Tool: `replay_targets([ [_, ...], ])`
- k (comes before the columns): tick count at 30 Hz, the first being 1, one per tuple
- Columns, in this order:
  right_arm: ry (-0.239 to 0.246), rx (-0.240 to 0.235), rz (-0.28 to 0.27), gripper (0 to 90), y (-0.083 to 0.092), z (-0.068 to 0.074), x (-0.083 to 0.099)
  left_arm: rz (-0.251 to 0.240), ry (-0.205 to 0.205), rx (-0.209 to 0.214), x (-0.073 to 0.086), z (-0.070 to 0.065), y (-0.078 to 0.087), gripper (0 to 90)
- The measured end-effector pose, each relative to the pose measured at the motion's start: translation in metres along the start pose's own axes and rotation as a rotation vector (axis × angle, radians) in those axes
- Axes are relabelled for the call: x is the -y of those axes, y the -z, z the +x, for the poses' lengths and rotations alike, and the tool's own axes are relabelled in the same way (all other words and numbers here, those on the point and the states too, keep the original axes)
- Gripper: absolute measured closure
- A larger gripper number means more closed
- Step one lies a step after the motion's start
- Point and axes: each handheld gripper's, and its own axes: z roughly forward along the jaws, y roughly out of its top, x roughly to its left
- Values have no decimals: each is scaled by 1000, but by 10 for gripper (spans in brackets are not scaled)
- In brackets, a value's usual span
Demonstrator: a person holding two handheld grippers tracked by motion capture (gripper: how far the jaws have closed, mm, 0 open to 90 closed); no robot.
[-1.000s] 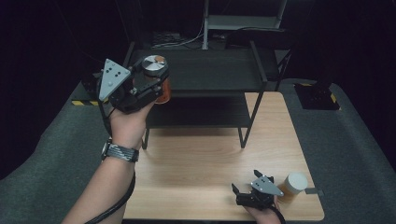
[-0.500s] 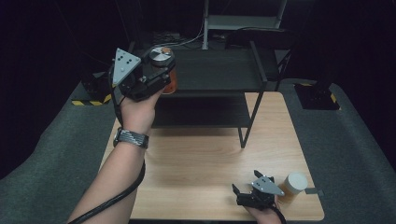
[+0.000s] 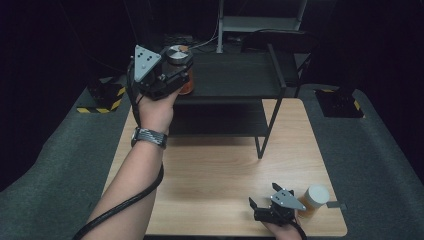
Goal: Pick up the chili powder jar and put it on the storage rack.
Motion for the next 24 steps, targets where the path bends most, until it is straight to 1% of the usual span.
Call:
replay_targets([
  [3, 0, 1, 0, 8, 0, 0, 0, 5, -1, -5, 1, 0, -3, 349],
  [6, 2, 2, 0, 8, 0, 0, 0, 8, 15, -4, 2, 2, -6, 349],
  [8, 5, 1, 1, 8, 0, 1, 0, 11, 7, -3, 3, 2, -7, 349],
  [13, 1, 2, -2, 8, 1, 1, 1, 17, 8, 8, 4, 4, -8, 348],
  [15, 2, 3, -2, 8, 1, 1, 1, 26, -2, 8, 1, 4, -7, 347],
  [17, 6, 4, -2, 8, 1, 1, 0, 32, -3, 11, 0, 4, -7, 347],
  [19, 6, 5, 1, 8, 0, 2, 0, 35, -16, 9, -1, 2, -6, 346],
  [24, 5, 5, 1, 7, 0, 2, 0, 31, -11, 9, 1, 2, -6, 345],
])
